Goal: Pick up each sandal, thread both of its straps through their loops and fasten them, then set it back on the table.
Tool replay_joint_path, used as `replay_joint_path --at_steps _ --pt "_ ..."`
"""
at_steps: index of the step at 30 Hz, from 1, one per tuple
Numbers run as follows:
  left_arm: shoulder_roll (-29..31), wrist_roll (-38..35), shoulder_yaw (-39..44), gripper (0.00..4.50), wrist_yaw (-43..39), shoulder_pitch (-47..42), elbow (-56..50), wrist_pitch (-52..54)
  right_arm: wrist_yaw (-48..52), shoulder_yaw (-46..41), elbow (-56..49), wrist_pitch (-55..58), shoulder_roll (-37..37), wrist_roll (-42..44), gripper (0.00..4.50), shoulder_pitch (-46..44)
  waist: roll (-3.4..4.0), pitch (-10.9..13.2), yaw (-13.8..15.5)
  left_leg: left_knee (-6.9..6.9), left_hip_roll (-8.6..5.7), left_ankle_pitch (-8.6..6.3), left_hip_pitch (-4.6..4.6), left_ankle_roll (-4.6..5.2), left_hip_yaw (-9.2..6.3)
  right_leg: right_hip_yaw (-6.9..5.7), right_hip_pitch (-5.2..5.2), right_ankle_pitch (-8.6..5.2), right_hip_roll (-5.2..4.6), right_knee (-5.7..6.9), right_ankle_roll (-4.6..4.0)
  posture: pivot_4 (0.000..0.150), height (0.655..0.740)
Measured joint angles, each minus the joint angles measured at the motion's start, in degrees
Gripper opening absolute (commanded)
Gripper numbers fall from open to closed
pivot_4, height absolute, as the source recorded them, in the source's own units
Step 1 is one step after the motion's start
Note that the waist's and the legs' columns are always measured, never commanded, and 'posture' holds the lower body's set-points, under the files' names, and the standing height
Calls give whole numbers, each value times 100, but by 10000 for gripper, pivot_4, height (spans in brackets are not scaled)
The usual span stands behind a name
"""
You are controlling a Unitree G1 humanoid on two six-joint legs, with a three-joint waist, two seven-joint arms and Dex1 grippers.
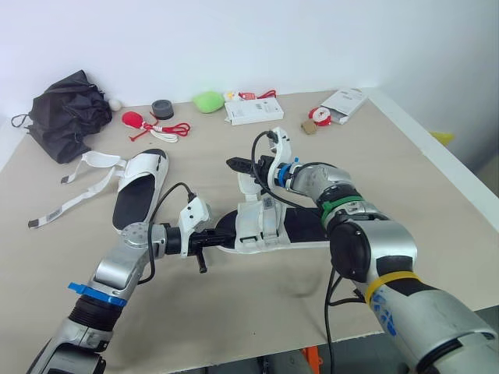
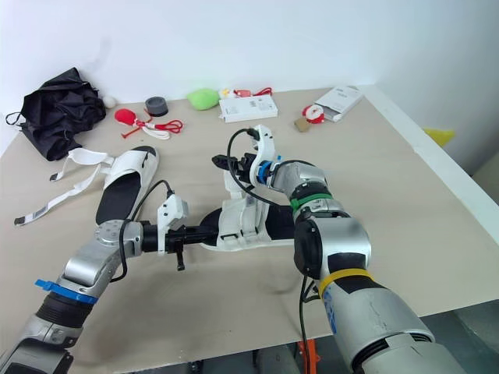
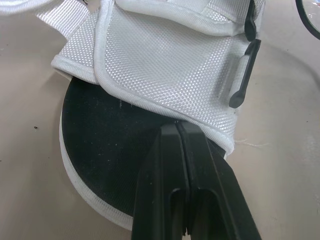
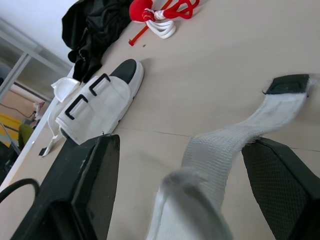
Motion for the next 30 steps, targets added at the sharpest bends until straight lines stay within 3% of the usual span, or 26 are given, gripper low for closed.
replay_joint_path --at_steps 3,4,5,6,8,15,22,30 --pt "0 -3 -1 0 37 54 -58 0 -120 -77 23 -113 33 15 21458 -2 0 0 0 0 0 0 0 0 1 1 0 0 0 -1 0 1500 7400" --pt "0 -3 -7 0 61 76 -85 3 -124 -81 32 -141 32 14 14553 -3 0 0 0 0 0 0 0 0 1 1 0 0 0 -1 -1 1500 7400" --pt "0 -3 -8 0 75 82 -96 5 -123 -82 33 -150 31 14 12781 -3 0 0 0 0 1 0 0 0 1 1 0 0 1 -1 -1 1500 7400" --pt "-1 -4 -12 0 98 91 -108 7 -106 -82 33 -171 31 11 5767 -3 0 0 0 0 1 0 0 0 1 1 0 0 1 -1 -1 1500 7400" --pt "-2 -6 -16 0 119 93 -109 8 -86 -81 32 -195 28 10 414 -3 0 0 0 0 1 0 0 0 1 1 0 0 1 0 -1 1500 7400" --pt "-18 -6 -24 0 125 90 -102 19 166 180 -12 -591 15 -230 414 24 0 0 0 0 1 1 0 -1 0 1 0 0 3 0 -2 1500 7400" --pt "-90 -3 -48 0 108 34 15 -20 1125 1069 -1056 -1737 -105 -743 414 631 0 0 3 9 1 3 0 -6 -1 1 2 0 2 6 0 1500 7400" --pt "-171 24 -146 0 -2 -112 212 -134 1383 2488 -4894 -3404 -845 -1725 414 2641 0 0 81 13 -6 6 -5 -13 -4 8 5 -5 1 6 9 1500 7400"
